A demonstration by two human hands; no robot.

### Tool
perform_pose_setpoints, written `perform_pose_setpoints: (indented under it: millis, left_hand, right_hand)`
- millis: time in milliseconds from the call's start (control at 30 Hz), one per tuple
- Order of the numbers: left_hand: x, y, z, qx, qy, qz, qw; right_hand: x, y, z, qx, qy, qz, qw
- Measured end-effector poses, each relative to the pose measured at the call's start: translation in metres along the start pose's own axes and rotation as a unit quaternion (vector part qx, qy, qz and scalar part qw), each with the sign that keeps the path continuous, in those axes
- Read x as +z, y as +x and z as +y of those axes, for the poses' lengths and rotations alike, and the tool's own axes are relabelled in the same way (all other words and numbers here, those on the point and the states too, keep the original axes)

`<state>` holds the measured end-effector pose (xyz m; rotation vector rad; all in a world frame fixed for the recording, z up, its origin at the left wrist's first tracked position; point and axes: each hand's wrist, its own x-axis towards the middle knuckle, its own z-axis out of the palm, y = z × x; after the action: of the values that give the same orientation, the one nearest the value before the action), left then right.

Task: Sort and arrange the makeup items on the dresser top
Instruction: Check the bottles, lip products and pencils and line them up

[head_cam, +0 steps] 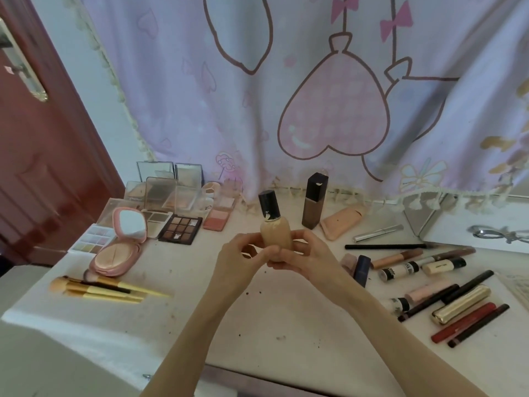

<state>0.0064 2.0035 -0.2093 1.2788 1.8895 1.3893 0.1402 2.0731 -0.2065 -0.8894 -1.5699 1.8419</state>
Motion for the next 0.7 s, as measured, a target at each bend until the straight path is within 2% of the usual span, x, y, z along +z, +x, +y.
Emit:
perform_pose_setpoints:
  millis: [167, 233, 300, 400, 500, 567, 633, 700]
  left_hand:
    - [0.003, -0.008, -0.011, -0.03, -0.023, 0.015, 0.999]
    - [0.002, -0.007, -0.016, -0.024, -0.007, 0.029, 0.999]
    - [0.002, -0.002, -0.023, -0.015, 0.021, 0.046, 0.999]
    - [0.004, 0.001, -0.035, -0.012, 0.047, 0.069, 0.996]
    - [0.006, 0.004, -0.042, -0.007, 0.045, 0.072, 0.996]
    - [0.005, 0.005, -0.043, -0.011, 0.033, 0.07, 0.997]
    - [0.004, 0.005, -0.043, -0.01, 0.033, 0.07, 0.997]
    - [0.005, 0.005, -0.043, 0.0, 0.038, 0.067, 0.997]
  right_hand:
    - [-0.004, 0.0, 0.007, 0.033, -0.023, -0.035, 0.999]
    - [-0.014, 0.003, -0.002, 0.064, -0.097, -0.05, 0.992]
    - [-0.023, 0.009, -0.015, 0.052, -0.207, -0.037, 0.976]
    - [-0.022, 0.017, -0.036, -0.035, -0.369, 0.02, 0.928]
    - [-0.008, 0.024, -0.052, -0.085, -0.527, 0.027, 0.845]
    - [0.004, 0.03, -0.059, -0.109, -0.588, 0.024, 0.801]
    - [0.013, 0.038, -0.06, -0.127, -0.597, 0.035, 0.791]
    - [0.017, 0.046, -0.057, -0.141, -0.57, 0.05, 0.808]
